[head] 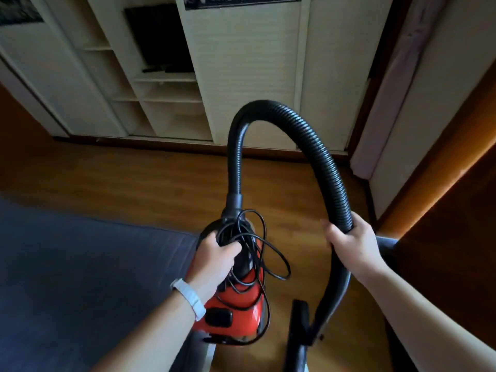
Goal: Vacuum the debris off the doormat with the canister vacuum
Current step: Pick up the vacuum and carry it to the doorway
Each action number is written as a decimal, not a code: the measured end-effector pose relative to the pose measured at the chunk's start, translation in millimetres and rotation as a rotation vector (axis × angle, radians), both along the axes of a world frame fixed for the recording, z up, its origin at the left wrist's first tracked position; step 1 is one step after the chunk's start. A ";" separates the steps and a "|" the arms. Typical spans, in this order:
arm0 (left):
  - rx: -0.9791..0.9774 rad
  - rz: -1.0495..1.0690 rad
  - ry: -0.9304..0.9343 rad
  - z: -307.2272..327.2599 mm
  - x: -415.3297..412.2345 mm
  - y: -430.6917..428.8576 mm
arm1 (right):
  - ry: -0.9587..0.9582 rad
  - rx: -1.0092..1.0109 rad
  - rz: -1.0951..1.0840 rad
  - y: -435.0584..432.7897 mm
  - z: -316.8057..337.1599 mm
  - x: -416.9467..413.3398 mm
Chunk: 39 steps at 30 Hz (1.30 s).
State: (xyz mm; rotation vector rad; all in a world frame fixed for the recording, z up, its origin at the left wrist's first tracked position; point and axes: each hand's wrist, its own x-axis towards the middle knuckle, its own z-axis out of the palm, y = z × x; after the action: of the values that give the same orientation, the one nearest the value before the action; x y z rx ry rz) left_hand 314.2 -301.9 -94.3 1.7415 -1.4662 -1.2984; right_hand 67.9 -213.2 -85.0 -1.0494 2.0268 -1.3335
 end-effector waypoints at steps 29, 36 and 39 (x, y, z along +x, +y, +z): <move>-0.010 -0.093 0.231 14.1 -158.1 -461.5 | 0.044 0.010 -0.047 -438.2 27.4 -121.2; -0.041 -0.050 0.205 15.6 -170.5 -556.2 | 0.019 -0.009 0.030 -542.0 26.0 -142.4; -0.018 -0.021 0.185 5.9 -175.6 -596.4 | -0.039 -0.015 0.092 -594.3 15.3 -157.5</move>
State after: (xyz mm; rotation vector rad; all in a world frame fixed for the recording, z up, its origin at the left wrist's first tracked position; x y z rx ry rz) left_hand 138.6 -898.3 -88.4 1.5535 -1.3895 -1.4122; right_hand -89.6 -807.5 -69.7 -1.1012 1.9195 -1.3134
